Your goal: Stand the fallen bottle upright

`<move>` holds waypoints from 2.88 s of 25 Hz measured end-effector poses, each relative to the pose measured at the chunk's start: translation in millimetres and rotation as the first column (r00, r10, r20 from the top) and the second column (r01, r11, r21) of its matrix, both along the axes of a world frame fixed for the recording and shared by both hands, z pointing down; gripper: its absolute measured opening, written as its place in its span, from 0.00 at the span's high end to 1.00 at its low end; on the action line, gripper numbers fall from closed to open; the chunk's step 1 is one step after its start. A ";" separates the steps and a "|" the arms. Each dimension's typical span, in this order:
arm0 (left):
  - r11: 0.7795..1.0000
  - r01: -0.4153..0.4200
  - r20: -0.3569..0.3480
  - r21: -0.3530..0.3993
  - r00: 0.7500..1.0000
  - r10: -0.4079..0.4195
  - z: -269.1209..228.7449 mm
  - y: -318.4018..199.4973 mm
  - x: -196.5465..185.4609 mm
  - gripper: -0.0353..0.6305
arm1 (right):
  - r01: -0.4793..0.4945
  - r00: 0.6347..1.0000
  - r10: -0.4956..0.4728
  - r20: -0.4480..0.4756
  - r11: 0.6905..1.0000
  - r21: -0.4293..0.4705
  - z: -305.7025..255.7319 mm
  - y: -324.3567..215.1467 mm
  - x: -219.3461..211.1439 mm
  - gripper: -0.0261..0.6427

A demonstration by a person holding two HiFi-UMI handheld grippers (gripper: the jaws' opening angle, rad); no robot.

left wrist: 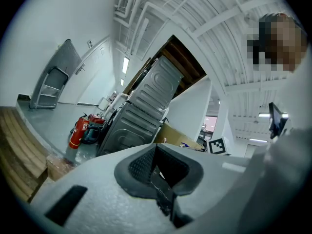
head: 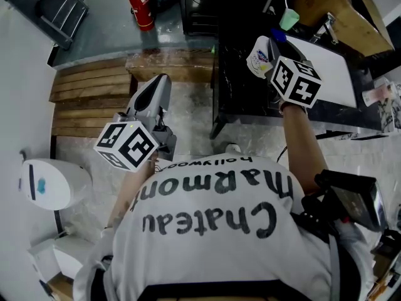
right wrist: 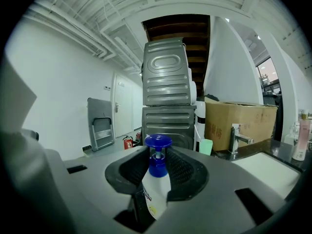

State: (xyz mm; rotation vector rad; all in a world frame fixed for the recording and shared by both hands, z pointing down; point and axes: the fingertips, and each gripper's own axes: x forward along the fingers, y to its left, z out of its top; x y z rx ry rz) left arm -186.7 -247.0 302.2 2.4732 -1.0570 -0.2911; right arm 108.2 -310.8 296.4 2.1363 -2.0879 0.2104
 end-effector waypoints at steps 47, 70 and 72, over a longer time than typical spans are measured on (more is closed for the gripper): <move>0.983 0.176 -0.003 -0.046 0.984 -0.176 6.2 56.5 21.6 0.92 | 0.222 0.975 -0.223 -0.007 0.974 -0.033 3.4 -2.9 -5.1 0.81; 0.978 0.206 0.013 -0.026 0.979 -0.206 -5.1 66.3 21.7 0.92 | 0.320 0.944 -0.325 -0.066 0.944 -0.075 2.3 -0.4 -11.3 0.81; 0.977 0.210 0.014 -0.024 0.978 -0.209 -5.1 65.9 21.3 0.92 | 0.332 0.940 -0.336 -0.059 0.941 -0.071 2.6 -0.4 -10.8 0.81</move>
